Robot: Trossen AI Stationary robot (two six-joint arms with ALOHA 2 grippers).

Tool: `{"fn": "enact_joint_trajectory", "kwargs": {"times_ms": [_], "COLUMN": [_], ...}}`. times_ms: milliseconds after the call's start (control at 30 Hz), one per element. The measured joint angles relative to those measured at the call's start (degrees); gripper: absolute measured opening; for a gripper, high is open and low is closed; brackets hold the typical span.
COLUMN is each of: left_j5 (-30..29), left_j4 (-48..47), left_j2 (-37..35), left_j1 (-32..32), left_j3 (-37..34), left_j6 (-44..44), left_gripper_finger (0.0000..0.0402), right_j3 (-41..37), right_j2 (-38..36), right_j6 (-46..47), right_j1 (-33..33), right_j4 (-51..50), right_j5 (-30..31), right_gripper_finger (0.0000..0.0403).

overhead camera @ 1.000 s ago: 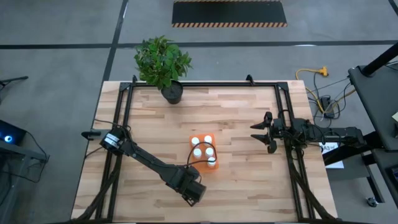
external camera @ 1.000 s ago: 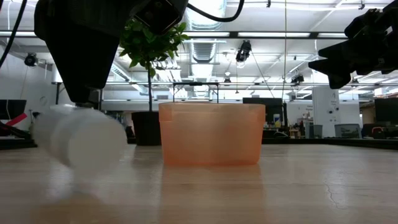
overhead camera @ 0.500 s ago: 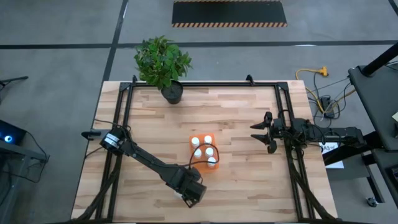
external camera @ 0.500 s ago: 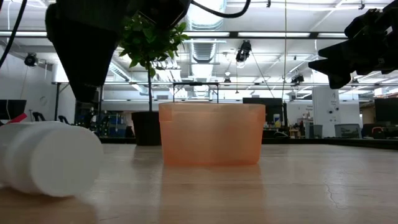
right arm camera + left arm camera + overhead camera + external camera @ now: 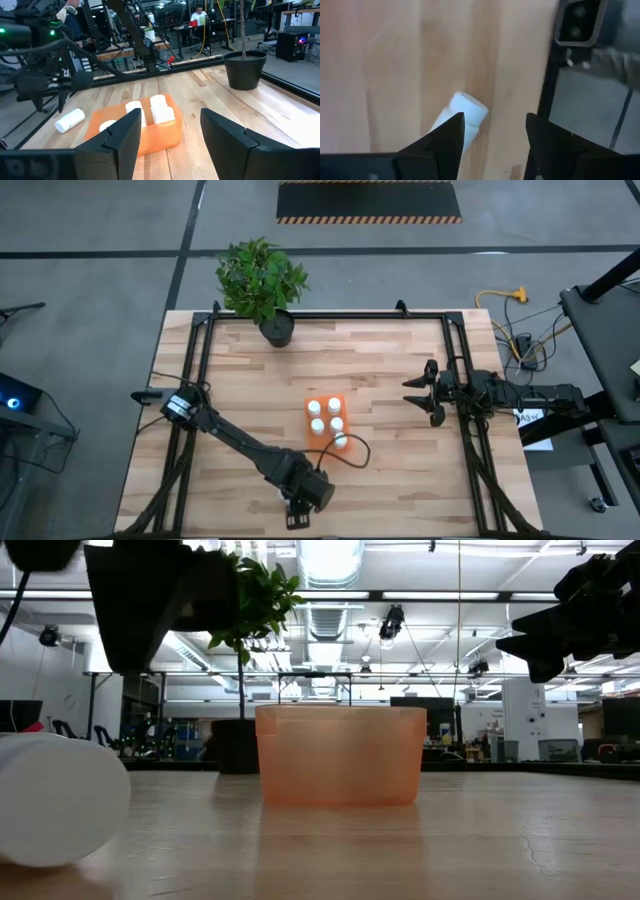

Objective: Pick and place pill bottles into a basket
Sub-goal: Put the white pill bottle into the orange container

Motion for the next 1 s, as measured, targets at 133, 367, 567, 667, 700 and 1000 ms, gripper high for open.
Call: {"fn": "enact_joint_trajectory", "kwargs": {"times_ms": [133,367,567,667,700,1000], "left_j5": [2.2,2.2,0.0,-1.4,-2.1,-3.1], "left_j4": [-0.1,-0.1,-0.1,-0.2,-0.2,-0.5], "left_j2": [0.0,0.0,-0.1,-0.1,-0.1,-0.1], "left_j1": [-0.1,-0.2,-0.2,-0.2,-0.2,0.7], "left_j3": [0.0,0.0,0.1,0.1,0.1,0.0], "left_j6": [7.5,11.9,18.2,20.7,20.9,26.7], "left_gripper_finger": [0.0194,0.0194,0.0194,0.0194,0.0194,0.0194], "right_j3": [0.0,0.0,0.0,0.0,0.0,0.0], "right_j2": [0.0,0.0,0.0,0.0,0.0,0.0], "right_j6": [0.0,0.0,0.0,0.0,0.0,0.0], "right_j1": [0.0,0.0,0.0,0.0,0.0,0.0], "right_j4": [0.0,0.0,0.0,0.0,0.0,0.0], "right_j5": [0.0,0.0,0.0,0.0,0.0,0.0], "right_gripper_finger": [0.0194,0.0194,0.0194,0.0194,0.0194,0.0194]}}
